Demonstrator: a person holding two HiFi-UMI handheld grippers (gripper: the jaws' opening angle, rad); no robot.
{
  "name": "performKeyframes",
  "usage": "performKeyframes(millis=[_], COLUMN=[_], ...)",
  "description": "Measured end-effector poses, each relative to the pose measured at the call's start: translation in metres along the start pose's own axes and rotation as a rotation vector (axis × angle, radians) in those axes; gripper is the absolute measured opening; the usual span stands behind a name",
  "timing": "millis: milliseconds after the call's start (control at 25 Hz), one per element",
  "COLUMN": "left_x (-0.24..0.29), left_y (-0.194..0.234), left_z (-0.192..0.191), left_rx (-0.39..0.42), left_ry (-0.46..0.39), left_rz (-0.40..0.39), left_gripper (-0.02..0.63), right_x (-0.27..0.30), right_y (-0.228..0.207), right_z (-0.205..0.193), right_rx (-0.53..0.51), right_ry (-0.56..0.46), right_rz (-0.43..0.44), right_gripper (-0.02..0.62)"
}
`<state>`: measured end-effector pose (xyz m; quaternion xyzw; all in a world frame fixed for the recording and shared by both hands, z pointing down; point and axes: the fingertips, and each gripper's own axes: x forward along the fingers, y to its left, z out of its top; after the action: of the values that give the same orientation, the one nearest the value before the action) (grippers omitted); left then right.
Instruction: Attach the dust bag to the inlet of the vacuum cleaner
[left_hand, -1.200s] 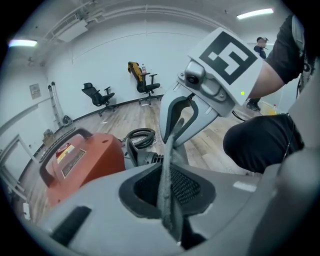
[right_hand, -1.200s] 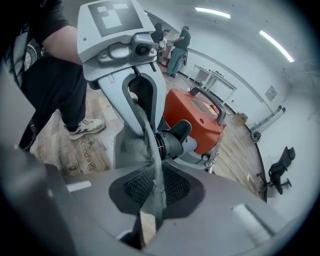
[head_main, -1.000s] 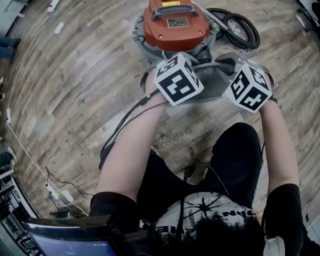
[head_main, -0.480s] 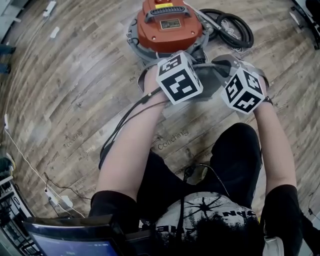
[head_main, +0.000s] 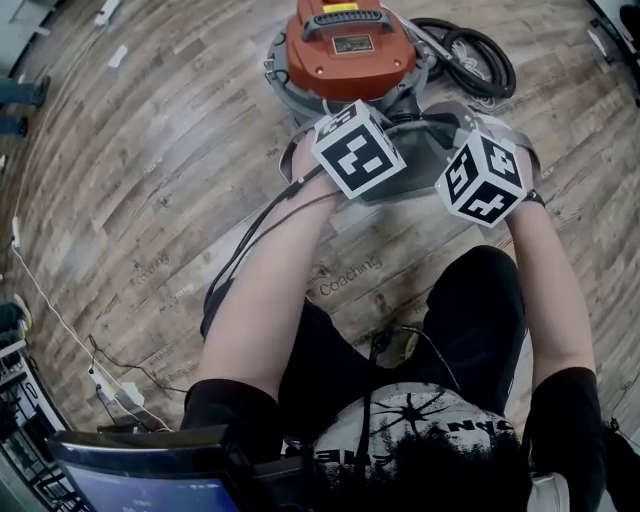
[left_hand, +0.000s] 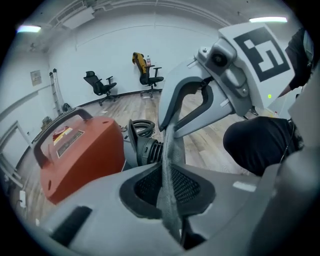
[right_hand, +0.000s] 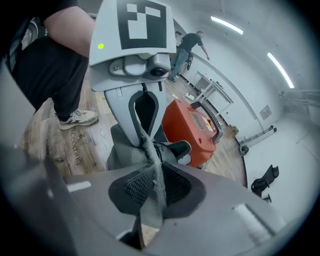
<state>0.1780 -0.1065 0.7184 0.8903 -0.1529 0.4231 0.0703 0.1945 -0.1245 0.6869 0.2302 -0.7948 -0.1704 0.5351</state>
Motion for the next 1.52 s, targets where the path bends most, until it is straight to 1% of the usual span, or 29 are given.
performKeyframes(millis=[120, 240, 400, 440, 520, 640, 760, 960, 1040, 1160, 1240, 1320, 1400, 1480, 1520], left_x=[0.001, 0.003, 0.0, 0.0, 0.001, 0.002, 0.001, 0.001, 0.001, -0.004, -0.011, -0.024, -0.042, -0.063, -0.076], left_y=[0.003, 0.001, 0.001, 0.001, 0.002, 0.004, 0.007, 0.006, 0.003, 0.0, 0.001, 0.003, 0.002, -0.002, -0.006], left_z=[0.004, 0.014, 0.029, 0.03, 0.028, 0.016, 0.01, 0.013, 0.012, 0.012, 0.014, 0.018, 0.023, 0.031, 0.035], left_rx=[0.06, 0.106, 0.125, 0.127, 0.123, 0.078, 0.035, 0.073, 0.072, 0.06, 0.055, 0.04, 0.025, 0.03, 0.037], left_ry=[0.016, 0.002, -0.047, -0.052, -0.051, -0.038, -0.036, -0.042, -0.048, -0.069, -0.098, -0.14, -0.192, -0.258, -0.3], left_rz=[0.039, 0.069, 0.089, 0.092, 0.091, 0.068, 0.049, 0.083, 0.078, 0.065, 0.074, 0.094, 0.117, 0.143, 0.157], left_gripper=[0.037, 0.037, 0.041, 0.041, 0.041, 0.041, 0.043, 0.043, 0.046, 0.094, 0.108, 0.13, 0.132, 0.132, 0.129], right_x=[-0.002, -0.002, 0.008, 0.01, 0.01, 0.005, 0.002, 0.002, 0.002, -0.003, -0.009, -0.019, -0.036, -0.064, -0.08], right_y=[0.0, 0.003, 0.005, 0.006, 0.005, 0.001, -0.001, 0.001, 0.0, 0.0, -0.002, -0.004, -0.009, -0.018, -0.023], right_z=[0.0, -0.016, -0.034, -0.036, -0.034, -0.019, -0.01, -0.016, -0.018, -0.019, -0.019, -0.02, -0.016, -0.004, 0.006], right_rx=[-0.009, 0.042, 0.121, 0.126, 0.105, 0.053, 0.046, 0.089, 0.115, 0.186, 0.223, 0.236, 0.264, 0.324, 0.366], right_ry=[0.001, -0.006, 0.0, 0.006, 0.019, 0.007, -0.018, -0.04, -0.057, -0.114, -0.153, -0.188, -0.246, -0.354, -0.434], right_rz=[-0.007, -0.007, -0.002, -0.002, -0.008, -0.025, -0.033, -0.045, -0.057, -0.056, -0.055, -0.069, -0.095, -0.127, -0.139], right_gripper=[0.046, 0.043, 0.044, 0.046, 0.046, 0.046, 0.046, 0.055, 0.079, 0.166, 0.204, 0.209, 0.21, 0.205, 0.189])
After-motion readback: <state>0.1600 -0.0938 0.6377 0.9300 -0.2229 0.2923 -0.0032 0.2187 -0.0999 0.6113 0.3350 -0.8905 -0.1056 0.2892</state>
